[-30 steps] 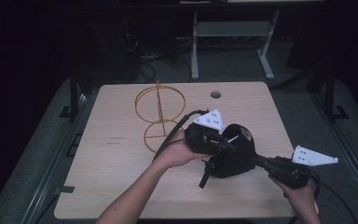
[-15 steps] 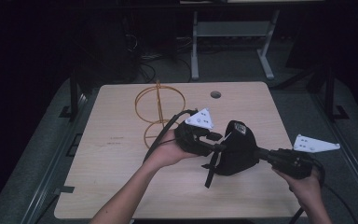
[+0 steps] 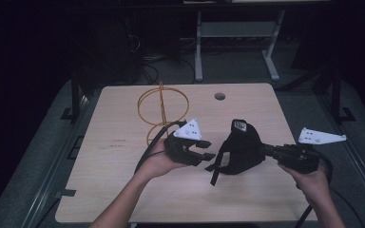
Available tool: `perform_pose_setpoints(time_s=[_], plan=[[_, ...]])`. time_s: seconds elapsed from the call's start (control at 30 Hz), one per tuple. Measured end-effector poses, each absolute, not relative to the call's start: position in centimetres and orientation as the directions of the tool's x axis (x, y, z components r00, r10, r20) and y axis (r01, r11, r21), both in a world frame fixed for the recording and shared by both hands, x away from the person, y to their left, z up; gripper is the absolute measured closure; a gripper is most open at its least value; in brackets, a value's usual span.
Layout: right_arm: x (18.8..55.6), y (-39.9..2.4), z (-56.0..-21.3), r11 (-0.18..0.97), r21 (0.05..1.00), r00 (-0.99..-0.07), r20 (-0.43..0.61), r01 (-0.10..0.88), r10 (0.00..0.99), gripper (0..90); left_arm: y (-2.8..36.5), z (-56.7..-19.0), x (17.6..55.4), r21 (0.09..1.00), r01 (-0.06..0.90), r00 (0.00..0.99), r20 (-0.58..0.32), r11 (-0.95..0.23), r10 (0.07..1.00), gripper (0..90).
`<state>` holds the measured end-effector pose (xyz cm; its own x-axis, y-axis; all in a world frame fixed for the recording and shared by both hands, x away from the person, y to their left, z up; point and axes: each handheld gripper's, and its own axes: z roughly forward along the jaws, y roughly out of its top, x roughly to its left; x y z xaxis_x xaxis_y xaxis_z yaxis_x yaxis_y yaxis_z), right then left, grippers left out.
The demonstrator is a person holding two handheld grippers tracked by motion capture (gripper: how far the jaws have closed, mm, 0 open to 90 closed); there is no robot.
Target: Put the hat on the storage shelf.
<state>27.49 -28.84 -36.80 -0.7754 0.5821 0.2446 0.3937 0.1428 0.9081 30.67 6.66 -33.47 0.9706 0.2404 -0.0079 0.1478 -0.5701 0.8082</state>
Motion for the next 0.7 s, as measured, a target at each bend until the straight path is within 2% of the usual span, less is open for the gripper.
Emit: perform_pose_setpoints(time_s=[0.47,0.7], plan=[[28.1,-29.8,-35.0,0.148,0.904,-0.761,0.239,0.401,0.603,86.6,9.7,-37.0,29.7,0.782,0.168,0.959,0.011,-0.6,0.283,49.9],[28.3,-30.7,-33.1,0.133,0.912,-0.75,0.228,0.388,0.621,86.5,11.6,-39.0,29.3,0.769,0.189,0.953,0.006,-0.611,0.303,49.7]])
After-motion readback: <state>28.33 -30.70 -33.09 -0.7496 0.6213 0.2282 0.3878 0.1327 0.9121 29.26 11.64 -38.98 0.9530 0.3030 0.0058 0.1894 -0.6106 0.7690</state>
